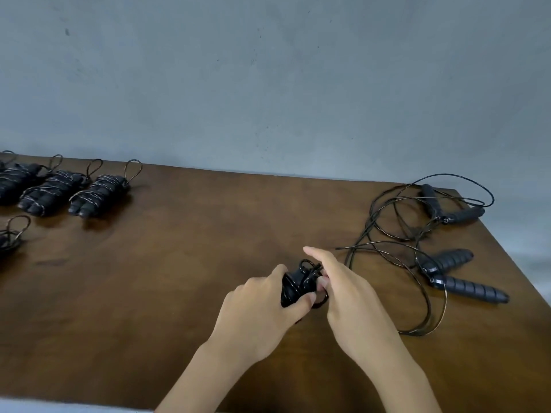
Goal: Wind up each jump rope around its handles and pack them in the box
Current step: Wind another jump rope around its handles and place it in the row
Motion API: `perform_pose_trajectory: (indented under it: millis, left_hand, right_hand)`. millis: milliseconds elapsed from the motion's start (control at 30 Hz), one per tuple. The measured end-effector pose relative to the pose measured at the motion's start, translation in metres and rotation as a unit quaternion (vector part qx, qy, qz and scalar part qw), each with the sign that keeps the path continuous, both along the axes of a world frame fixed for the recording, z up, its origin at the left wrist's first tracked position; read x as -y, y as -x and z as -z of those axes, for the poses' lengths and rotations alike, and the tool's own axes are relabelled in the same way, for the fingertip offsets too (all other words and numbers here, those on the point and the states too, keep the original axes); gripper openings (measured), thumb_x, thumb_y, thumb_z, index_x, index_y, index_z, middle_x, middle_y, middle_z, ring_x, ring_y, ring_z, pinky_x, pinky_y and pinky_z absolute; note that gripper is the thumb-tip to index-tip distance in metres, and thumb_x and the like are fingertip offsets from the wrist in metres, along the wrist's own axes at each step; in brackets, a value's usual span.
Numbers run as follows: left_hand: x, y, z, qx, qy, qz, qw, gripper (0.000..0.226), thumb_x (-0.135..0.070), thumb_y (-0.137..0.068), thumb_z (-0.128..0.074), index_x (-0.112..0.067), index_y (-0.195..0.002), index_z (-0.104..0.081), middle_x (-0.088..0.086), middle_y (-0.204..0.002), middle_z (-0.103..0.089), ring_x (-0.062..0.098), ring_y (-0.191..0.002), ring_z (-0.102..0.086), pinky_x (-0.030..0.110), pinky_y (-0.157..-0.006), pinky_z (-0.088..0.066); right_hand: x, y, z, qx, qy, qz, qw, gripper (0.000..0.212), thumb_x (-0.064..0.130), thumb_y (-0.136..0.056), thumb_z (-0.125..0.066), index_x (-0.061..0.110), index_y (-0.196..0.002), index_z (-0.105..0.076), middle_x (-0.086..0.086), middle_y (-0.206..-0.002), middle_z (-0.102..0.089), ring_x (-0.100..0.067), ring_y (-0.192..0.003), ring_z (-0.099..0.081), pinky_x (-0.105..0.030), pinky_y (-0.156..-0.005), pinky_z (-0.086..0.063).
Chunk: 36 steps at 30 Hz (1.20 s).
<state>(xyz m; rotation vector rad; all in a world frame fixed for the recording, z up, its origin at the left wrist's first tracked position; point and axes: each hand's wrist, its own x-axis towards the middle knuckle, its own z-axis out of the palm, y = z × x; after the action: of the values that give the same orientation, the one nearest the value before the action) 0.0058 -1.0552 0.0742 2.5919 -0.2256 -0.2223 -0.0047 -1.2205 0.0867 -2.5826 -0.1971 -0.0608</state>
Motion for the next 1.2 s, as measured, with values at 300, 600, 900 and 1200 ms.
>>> perform_pose_trajectory:
  millis: [300, 600, 900, 1200]
  left_hand:
    - [-0.017, -0.005, 0.010, -0.062, 0.120, -0.009, 0.991, 0.048, -0.076, -0.089, -0.050, -0.030, -0.101, -0.057, -0.002, -0.076, -0.072, 0.017, -0.064, -0.068, 0.043, -0.069, -0.058]
    - [-0.075, -0.014, -0.012, -0.245, 0.419, 0.028, 0.874, 0.037, -0.047, -0.102, -0.058, -0.013, -0.114, -0.067, 0.022, -0.104, -0.075, 0.026, -0.075, -0.067, 0.038, -0.074, -0.055]
    - [-0.176, -0.035, -0.019, -0.318, 0.457, 0.040, 0.830, 0.030, -0.041, -0.104, -0.054, -0.014, -0.110, -0.065, 0.016, -0.094, -0.074, 0.025, -0.075, -0.069, 0.038, -0.072, -0.058]
    - [-0.265, -0.056, -0.009, -0.316, 0.434, 0.032, 0.843, 0.044, -0.049, -0.102, -0.056, -0.008, -0.116, -0.062, 0.016, -0.097, -0.075, 0.027, -0.079, -0.068, 0.044, -0.080, -0.056]
  right_hand:
    - [-0.010, 0.006, 0.017, 0.096, -0.152, 0.102, 0.978, 0.037, 0.029, -0.095, -0.068, 0.036, -0.131, -0.062, 0.029, -0.107, -0.065, 0.011, -0.090, -0.061, -0.007, -0.078, -0.048]
    - [-0.024, -0.008, -0.006, -0.090, -0.304, -0.087, 0.944, 0.050, 0.030, -0.101, -0.058, 0.050, -0.145, -0.045, 0.029, -0.140, -0.053, 0.006, -0.129, -0.050, -0.013, -0.098, -0.043]
    - [-0.122, -0.043, -0.010, -0.130, -0.346, -0.116, 0.922, 0.036, 0.010, -0.099, -0.063, 0.030, -0.129, -0.061, 0.011, -0.127, -0.068, -0.013, -0.110, -0.066, -0.020, -0.091, -0.051]
    - [-0.225, -0.067, -0.002, -0.062, -0.343, -0.051, 0.936, 0.015, 0.018, -0.101, -0.062, 0.027, -0.113, -0.064, 0.009, -0.108, -0.076, -0.013, -0.103, -0.070, -0.030, -0.094, -0.052]
